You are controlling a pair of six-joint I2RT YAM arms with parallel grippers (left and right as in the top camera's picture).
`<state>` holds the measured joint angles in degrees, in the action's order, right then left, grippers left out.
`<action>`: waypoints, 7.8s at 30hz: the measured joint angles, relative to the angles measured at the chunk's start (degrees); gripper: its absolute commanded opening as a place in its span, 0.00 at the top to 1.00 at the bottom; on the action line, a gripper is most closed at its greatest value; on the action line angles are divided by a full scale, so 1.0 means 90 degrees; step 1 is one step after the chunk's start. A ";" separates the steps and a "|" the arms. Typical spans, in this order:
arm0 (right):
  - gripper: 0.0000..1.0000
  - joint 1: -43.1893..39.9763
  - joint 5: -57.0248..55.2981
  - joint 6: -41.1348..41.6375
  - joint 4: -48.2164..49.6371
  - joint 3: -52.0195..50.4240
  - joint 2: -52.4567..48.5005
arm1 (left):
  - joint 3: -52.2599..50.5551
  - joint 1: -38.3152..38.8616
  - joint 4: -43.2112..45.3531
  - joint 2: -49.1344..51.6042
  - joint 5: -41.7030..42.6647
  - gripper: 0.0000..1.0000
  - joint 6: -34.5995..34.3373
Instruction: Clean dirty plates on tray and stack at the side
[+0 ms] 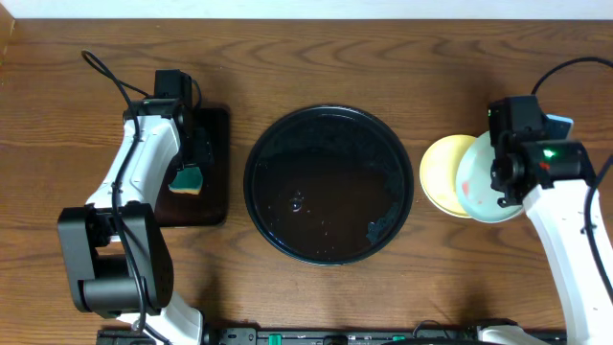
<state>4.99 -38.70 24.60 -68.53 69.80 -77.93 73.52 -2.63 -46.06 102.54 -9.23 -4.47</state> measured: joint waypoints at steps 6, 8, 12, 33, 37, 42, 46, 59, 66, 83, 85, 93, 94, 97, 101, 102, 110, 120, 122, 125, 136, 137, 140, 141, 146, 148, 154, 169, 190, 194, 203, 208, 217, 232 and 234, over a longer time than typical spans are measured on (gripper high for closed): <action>0.99 0.0000 -0.0374 0.0117 -0.0012 0.0000 -0.0471 | 0.0000 0.0000 0.0000 0.0000 0.0000 0.24 0.0000; 0.99 0.0000 -0.0440 0.0143 0.0017 0.0000 -0.0597 | 0.0000 0.0000 0.0000 0.0000 0.0000 0.24 0.0000; 0.99 0.0000 -0.0542 0.0206 0.0066 0.0000 -0.0755 | 0.0000 0.0000 0.0000 0.0000 0.0000 0.24 0.0000; 0.99 0.0007 -0.0639 0.0289 0.0185 0.0000 -0.0758 | 0.0000 0.0000 0.0000 0.0000 0.0000 0.24 0.0000; 0.99 0.0007 -0.0675 0.0294 0.0335 0.0000 -0.0758 | 0.0000 0.0000 0.0000 0.0000 0.0000 0.24 0.0000; 0.99 0.0012 -0.0816 0.0294 0.0532 0.0000 -0.0758 | 0.0000 0.0000 0.0000 0.0000 0.0000 0.24 0.0000; 0.99 0.0012 -0.1117 0.0092 0.0920 0.0000 -0.0758 | 0.0000 0.0000 0.0000 0.0000 0.0000 0.24 0.0000; 0.99 0.0376 -0.1467 -0.0328 0.1052 0.0000 -0.0758 | 0.0000 0.0000 0.0000 0.0000 0.0000 0.24 0.0000; 0.99 0.0379 -0.1212 -0.0328 0.1066 0.0000 -0.0758 | 0.0000 0.0000 0.0000 0.0000 0.0000 0.23 0.0000; 0.99 0.0379 -0.1037 -0.0328 0.1144 0.0000 -0.0758 | 0.0000 0.0000 0.0000 0.0000 0.0000 0.24 0.0000; 0.99 0.0379 -0.1032 -0.0328 0.1144 0.0000 -0.0758 | 0.0000 0.0000 0.0000 0.0000 0.0000 0.23 0.0000; 0.99 0.0379 -0.1032 -0.0328 0.1149 0.0000 -0.0758 | 0.0000 0.0000 0.0000 0.0000 0.0000 0.23 0.0000; 0.99 0.0379 -0.1032 -0.0328 0.1149 0.0000 -0.0758 | 0.0000 0.0000 0.0000 0.0000 0.0000 0.24 0.0000; 0.99 0.0379 -0.1032 -0.0328 0.1154 0.0000 -0.0758 | 0.0000 0.0000 0.0000 0.0000 0.0000 0.24 0.0000; 0.99 0.0379 -0.1032 -0.0328 0.1190 0.0000 -0.0758 | 0.0000 0.0000 0.0000 0.0000 0.0000 0.23 0.0000; 0.99 0.0379 -0.1037 -0.0328 0.1195 0.0000 -0.0758 | 0.0000 0.0000 0.0000 0.0000 0.0000 0.23 0.0000; 0.99 0.0602 -0.1336 -0.0328 0.1197 0.0000 -0.0758 | 0.0000 0.0000 0.0000 0.0000 0.0000 0.24 0.0000; 0.99 0.0780 -0.0767 -0.0328 0.1175 0.0000 -0.0648 | 0.0000 0.0000 0.0000 0.0000 0.0000 0.23 0.0000; 0.99 0.0644 -0.0355 -0.0328 0.1178 0.0000 -0.0452 | 0.0000 0.0000 0.0000 0.0000 0.0000 0.24 0.0000; 0.99 0.0124 0.0447 -0.0325 0.1180 0.0000 -0.0022 | 0.0000 0.0000 0.0000 0.0000 0.0000 0.24 0.0000; 0.99 -0.1749 0.2982 -0.0376 0.1217 -0.0240 0.0143 | -0.0002 0.0000 0.0301 0.0000 -0.0015 0.24 0.0002; 0.99 -0.1804 0.3045 -0.0376 0.1241 -0.0323 0.0114 | -0.0002 0.0000 0.0359 0.0000 -0.0017 0.24 0.0002; 0.99 -0.1926 0.3215 -0.0376 0.1632 -0.0792 0.0061 | -0.0002 0.0000 0.0391 0.0000 -0.0017 0.23 0.0000; 0.99 -0.1943 0.3225 -0.0376 0.1824 -0.0979 0.0053 | -0.0002 0.0000 0.0389 0.0000 -0.0015 0.23 0.0000; 0.99 -0.1962 0.3283 -0.0340 0.3028 -0.1953 0.0007 | -0.0002 0.0000 0.0396 0.0000 -0.0017 0.24 0.0000; 0.99 -0.1967 0.3296 -0.0321 0.3449 -0.2266 -0.0017 | -0.0002 0.0000 0.0396 0.0000 -0.0017 0.24 0.0000; 0.80 -0.2038 0.3320 -0.0294 0.4165 -0.2737 -0.0211 | -0.0002 0.0000 0.0396 0.0000 -0.0017 0.23 0.0000; 0.01 -0.2035 0.3497 -0.0459 0.2441 -0.1904 -0.0245 | -0.0002 0.0000 0.0396 0.0000 -0.0017 0.23 0.0000; 0.01 -0.2035 0.5882 -0.1838 0.0296 0.0442 0.3351 | -0.0002 0.0000 0.0398 0.0000 -0.0017 0.23 0.0000; 0.01 -0.2035 0.5994 -0.1943 0.0143 0.0449 0.3908 | -0.0002 0.0000 0.0398 0.0000 -0.0017 0.23 0.0000; 0.01 -0.2035 0.6047 -0.2635 0.0546 0.0452 0.4252 | -0.0002 0.0000 0.0398 0.0000 -0.0017 0.23 0.0000; 0.01 -0.2035 0.6132 -0.3050 0.1302 0.0223 0.4282 | -0.0002 0.0000 0.0396 0.0000 -0.0017 0.23 0.0000; 0.01 -0.1770 0.6358 -0.3249 0.4743 -0.2676 0.5348 | -0.0005 0.0000 0.0408 0.0000 -0.0015 0.23 0.0000; 0.01 -0.0896 0.5744 -0.2868 0.7082 -0.7351 0.8391 | -0.0005 0.0000 0.0413 0.0000 -0.0017 0.23 0.0002; 0.01 -0.0833 0.5651 -0.2803 0.7172 -0.7594 0.8536 | -0.0005 0.0000 0.0408 0.0000 -0.0017 0.23 0.0000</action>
<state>-2.50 12.16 -0.62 -3.99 1.45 -1.10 73.47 -2.63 -42.39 102.54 -9.39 -4.47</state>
